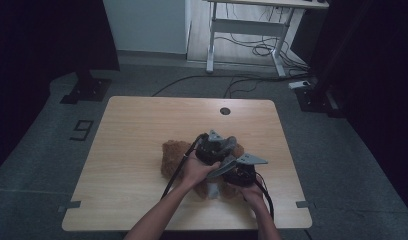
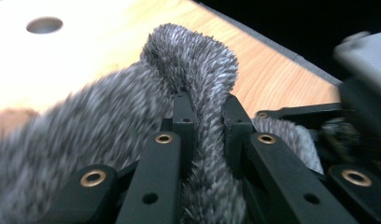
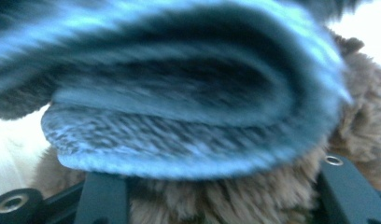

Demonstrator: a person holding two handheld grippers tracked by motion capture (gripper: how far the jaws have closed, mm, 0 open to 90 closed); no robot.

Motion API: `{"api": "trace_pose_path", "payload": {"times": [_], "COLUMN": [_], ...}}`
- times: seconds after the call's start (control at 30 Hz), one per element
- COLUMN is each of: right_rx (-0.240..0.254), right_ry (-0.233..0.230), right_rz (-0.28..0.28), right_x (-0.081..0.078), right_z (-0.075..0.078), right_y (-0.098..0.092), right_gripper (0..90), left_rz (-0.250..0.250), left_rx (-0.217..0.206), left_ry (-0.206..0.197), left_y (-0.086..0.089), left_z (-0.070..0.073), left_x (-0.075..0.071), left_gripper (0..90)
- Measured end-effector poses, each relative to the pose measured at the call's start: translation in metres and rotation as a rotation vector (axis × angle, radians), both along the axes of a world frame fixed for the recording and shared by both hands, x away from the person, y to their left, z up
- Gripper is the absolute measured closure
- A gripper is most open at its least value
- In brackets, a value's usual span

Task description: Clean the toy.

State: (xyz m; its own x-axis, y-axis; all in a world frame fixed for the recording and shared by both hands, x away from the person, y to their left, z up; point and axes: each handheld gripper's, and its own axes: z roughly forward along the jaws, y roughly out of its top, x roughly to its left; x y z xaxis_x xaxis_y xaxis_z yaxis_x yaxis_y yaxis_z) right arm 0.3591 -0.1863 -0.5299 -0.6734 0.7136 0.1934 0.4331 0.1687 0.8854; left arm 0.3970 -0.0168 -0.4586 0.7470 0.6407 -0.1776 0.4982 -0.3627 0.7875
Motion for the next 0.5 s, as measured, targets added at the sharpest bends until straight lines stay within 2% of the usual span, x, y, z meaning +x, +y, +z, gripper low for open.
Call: {"api": "trace_pose_path", "payload": {"times": [0.1, 0.2, 0.27, 0.5], "right_rx": [-0.003, -0.016, -0.014, 0.006], "right_ry": [-0.011, -0.016, -0.014, -0.004], "right_rz": [0.008, 0.005, 0.005, 0.005], "right_x": [0.0, 0.0, 0.0, 0.002], "right_z": [-0.001, 0.0, 0.0, -0.001], "right_y": [0.0, 0.002, 0.001, -0.001], "right_gripper": [46.5, 46.7, 46.8, 46.9], "left_rz": [0.008, 0.034, 0.047, 0.146], "left_rx": [-0.015, 0.016, 0.028, 0.108], "left_ry": [0.0, -0.03, -0.034, -0.073], "left_y": [0.011, 0.022, 0.03, 0.073], "left_z": [-0.001, 0.002, 0.003, 0.002], "left_x": [-0.001, -0.004, -0.004, -0.003], "left_gripper": [79.6, 79.6, 79.7, 79.8]}}
